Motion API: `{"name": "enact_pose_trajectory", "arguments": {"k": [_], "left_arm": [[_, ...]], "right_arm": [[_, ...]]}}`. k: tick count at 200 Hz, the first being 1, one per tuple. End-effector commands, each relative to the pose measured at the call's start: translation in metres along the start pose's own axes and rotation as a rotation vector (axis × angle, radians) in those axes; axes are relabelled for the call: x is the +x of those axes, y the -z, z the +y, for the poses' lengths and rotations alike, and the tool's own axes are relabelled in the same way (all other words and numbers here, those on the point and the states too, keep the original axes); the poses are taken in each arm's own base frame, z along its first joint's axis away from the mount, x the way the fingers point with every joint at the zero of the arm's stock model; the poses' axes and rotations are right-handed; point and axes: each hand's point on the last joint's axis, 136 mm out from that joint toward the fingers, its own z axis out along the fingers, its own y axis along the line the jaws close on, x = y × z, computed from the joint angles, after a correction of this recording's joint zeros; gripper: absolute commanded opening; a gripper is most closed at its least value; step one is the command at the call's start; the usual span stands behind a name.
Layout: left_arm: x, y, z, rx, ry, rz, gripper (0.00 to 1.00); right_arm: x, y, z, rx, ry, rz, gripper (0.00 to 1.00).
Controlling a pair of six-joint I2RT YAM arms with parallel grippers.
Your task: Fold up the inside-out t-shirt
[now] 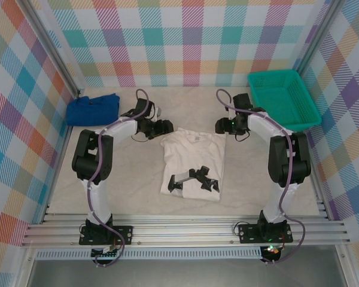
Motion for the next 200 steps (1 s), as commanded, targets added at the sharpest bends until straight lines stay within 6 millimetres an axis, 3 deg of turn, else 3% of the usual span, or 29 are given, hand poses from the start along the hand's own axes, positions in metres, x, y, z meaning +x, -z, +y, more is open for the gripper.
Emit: {"name": "enact_pose_trajectory", "arguments": {"k": [1, 31, 60, 107, 145, 168, 183, 200], "left_arm": [[0.022, -0.012, -0.010, 0.017, -0.010, 0.107, 0.69], [0.030, -0.019, -0.024, 0.062, -0.018, 0.140, 0.62], [0.026, -0.020, -0.037, 0.111, -0.022, 0.142, 0.41], [0.008, -0.004, -0.065, 0.212, -0.082, 0.073, 0.12], [0.006, -0.001, -0.087, 0.348, -0.109, 0.055, 0.03], [0.006, -0.008, -0.079, 0.342, -0.101, 0.053, 0.02], [0.004, -0.019, -0.060, 0.269, -0.076, 0.052, 0.03], [0.004, -0.031, -0.036, 0.170, -0.050, 0.061, 0.12]], "right_arm": [[0.009, -0.008, 0.005, -0.019, -0.033, 0.054, 0.67], [0.015, -0.014, 0.008, -0.046, -0.048, 0.068, 0.65], [0.020, -0.016, 0.008, -0.056, -0.053, 0.079, 0.63], [0.026, -0.016, 0.008, -0.060, -0.056, 0.084, 0.61], [0.029, -0.015, 0.007, -0.058, -0.057, 0.087, 0.60], [0.030, -0.016, 0.007, -0.055, -0.057, 0.087, 0.60], [0.030, -0.015, 0.007, -0.056, -0.057, 0.086, 0.60], [0.028, -0.013, 0.006, -0.052, -0.053, 0.081, 0.60]]}}
